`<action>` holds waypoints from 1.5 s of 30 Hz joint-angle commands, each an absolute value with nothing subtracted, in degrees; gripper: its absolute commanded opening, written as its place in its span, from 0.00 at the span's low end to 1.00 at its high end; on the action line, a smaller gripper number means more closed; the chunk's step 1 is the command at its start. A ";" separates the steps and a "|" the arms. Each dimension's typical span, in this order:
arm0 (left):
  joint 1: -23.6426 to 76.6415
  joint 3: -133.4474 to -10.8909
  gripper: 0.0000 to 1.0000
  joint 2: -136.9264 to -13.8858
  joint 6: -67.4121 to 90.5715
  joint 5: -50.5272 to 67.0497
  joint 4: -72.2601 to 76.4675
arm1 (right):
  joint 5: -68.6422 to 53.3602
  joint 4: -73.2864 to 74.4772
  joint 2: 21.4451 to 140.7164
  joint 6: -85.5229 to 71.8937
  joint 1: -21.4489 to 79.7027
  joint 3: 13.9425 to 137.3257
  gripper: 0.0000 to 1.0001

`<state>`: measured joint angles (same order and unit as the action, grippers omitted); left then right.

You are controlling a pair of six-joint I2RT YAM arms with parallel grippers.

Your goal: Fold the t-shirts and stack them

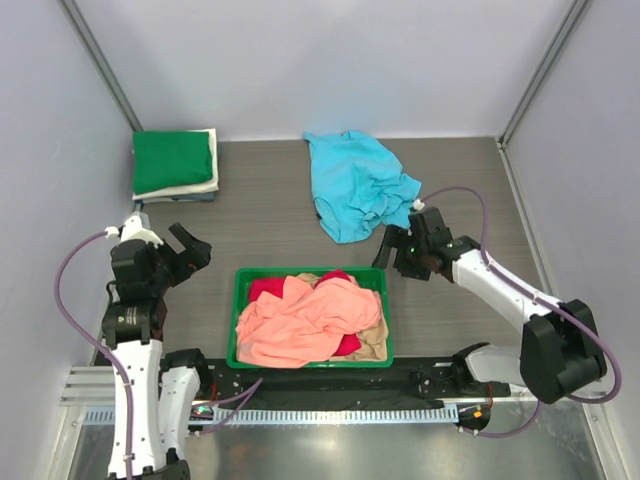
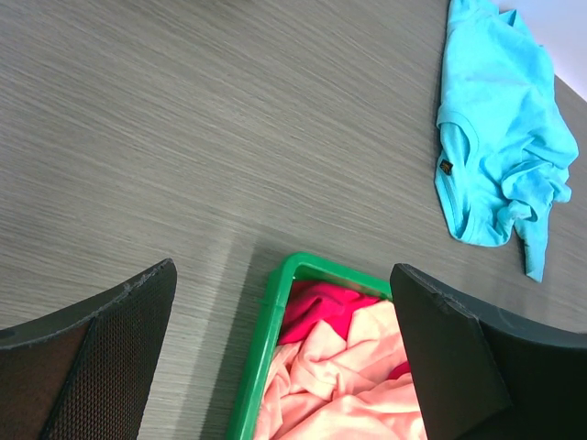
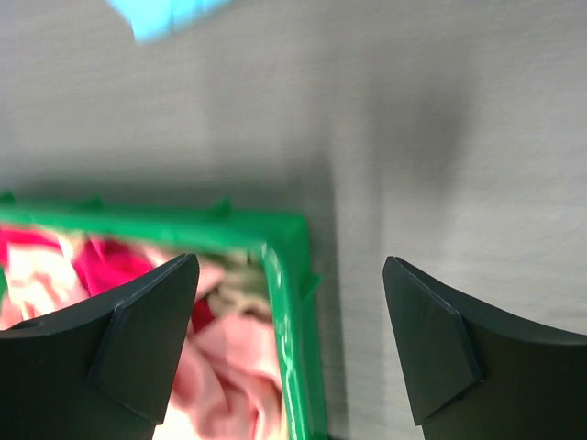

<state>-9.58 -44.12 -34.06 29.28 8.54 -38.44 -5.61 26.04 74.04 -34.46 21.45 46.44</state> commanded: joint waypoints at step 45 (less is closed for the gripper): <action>-10.28 -44.82 1.00 -32.17 27.95 7.38 -37.27 | -26.26 -31.53 122.26 -77.95 65.57 84.39 0.36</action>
